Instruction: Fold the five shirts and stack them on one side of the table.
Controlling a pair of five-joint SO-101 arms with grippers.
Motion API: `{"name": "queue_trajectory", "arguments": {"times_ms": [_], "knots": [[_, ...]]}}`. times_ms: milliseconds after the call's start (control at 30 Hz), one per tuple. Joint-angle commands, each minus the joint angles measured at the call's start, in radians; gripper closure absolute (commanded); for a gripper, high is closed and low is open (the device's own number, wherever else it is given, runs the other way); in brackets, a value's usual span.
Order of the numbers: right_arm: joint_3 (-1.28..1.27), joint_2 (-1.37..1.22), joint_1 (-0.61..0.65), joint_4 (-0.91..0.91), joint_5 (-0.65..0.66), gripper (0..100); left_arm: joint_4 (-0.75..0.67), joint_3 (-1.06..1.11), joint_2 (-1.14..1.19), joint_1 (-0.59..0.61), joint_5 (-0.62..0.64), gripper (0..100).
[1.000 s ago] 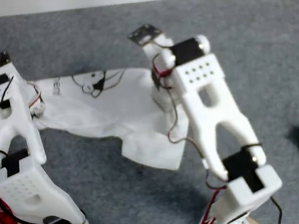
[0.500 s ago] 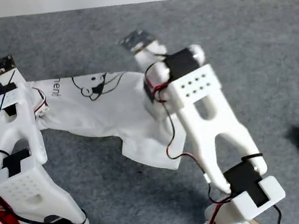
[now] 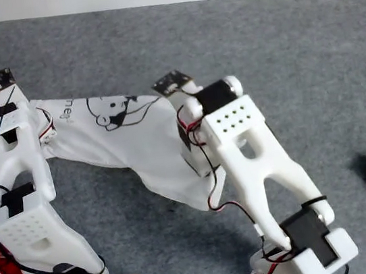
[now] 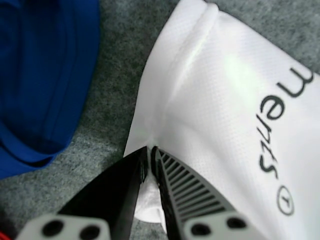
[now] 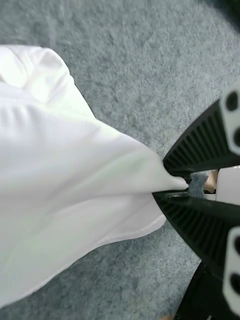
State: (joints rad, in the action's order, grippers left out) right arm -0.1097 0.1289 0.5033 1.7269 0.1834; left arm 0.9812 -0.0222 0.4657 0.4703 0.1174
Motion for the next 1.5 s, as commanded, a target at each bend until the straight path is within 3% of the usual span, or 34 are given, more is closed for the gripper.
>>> {"name": "queue_trajectory", "arguments": {"times_ms": [0, 433, 667, 767, 1033, 1167, 1467], "knots": [[-0.07, 0.053, -0.031, -0.073, -0.008, 99.1, -0.02, -0.007, -0.056, 0.015, -0.011, 99], [-0.314, 0.05, -0.101, -0.348, -0.002, 98.8, -0.02, -0.005, -0.056, 0.015, -0.011, 99], [-0.278, 0.059, -0.102, -0.357, 0.041, 81.0, -0.018, -0.007, -0.064, 0.013, -0.011, 99], [-0.196, 0.056, -0.133, -0.351, 0.041, 79.5, -0.011, -0.008, -0.067, 0.013, -0.014, 95], [-0.067, 0.048, -0.185, -0.343, 0.035, 79.5, 0.308, -0.108, -0.113, -0.001, -0.012, 70], [-0.065, 0.048, -0.183, -0.344, -0.002, 79.5, 0.405, -0.12, -0.145, -0.007, -0.017, 68], [-0.076, 0.045, -0.188, -0.522, -0.118, 79.6, 0.414, -0.153, -0.269, -0.016, -0.017, 68]]}}
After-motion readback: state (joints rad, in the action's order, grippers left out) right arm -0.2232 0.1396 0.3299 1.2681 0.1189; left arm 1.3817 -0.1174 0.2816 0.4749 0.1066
